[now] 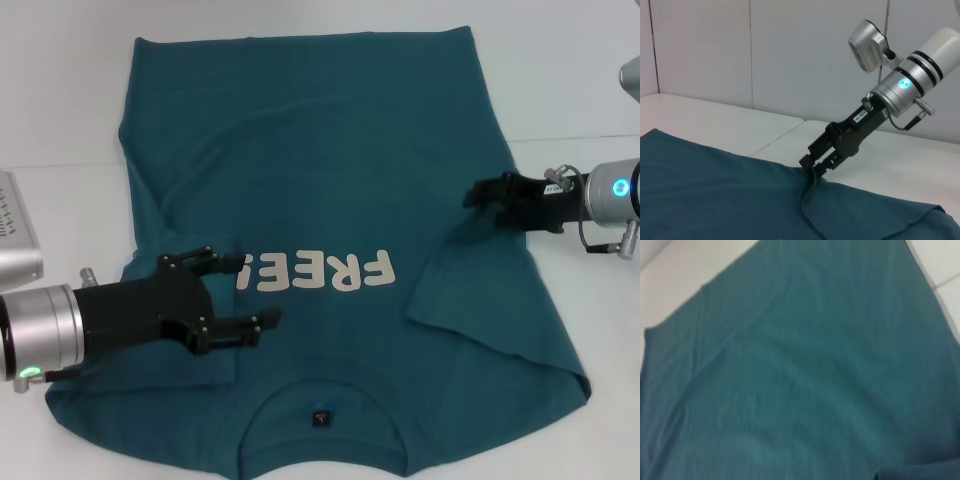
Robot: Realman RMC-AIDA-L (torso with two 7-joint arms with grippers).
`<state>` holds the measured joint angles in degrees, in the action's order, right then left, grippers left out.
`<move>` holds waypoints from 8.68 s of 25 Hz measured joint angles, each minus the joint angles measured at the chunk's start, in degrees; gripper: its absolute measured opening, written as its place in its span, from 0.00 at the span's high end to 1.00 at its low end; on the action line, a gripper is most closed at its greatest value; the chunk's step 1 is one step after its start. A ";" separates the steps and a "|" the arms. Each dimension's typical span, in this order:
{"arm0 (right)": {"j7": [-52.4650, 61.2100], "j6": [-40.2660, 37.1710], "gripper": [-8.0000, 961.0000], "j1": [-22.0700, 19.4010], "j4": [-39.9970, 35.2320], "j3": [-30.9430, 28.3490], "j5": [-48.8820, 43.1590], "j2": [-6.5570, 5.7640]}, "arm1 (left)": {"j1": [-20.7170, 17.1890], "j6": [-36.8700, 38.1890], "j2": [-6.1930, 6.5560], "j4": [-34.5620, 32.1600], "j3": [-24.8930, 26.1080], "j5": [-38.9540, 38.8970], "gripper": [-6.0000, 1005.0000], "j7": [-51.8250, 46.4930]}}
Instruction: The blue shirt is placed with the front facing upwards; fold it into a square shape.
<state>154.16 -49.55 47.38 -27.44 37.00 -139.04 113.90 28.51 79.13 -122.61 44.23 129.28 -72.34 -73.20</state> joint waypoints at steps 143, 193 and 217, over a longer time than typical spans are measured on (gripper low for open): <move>-4.34 -45.79 0.12 -15.75 -20.80 -5.16 -8.10 -4.21 | -3.22 -1.86 -0.96 18.46 2.30 31.91 0.99 -52.33; -7.69 -39.29 0.12 -14.17 -15.42 -2.82 -4.15 -1.09 | -3.72 -1.70 -1.04 18.43 4.67 29.03 0.99 -50.73; -10.49 -31.03 0.12 -6.21 -6.80 -2.37 -1.29 -0.40 | -3.15 -1.82 -0.74 16.29 6.72 27.60 0.99 -48.27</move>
<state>143.67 -80.58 41.17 -34.24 34.63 -140.33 113.50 25.36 77.31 -123.35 60.52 136.01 -44.74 -121.47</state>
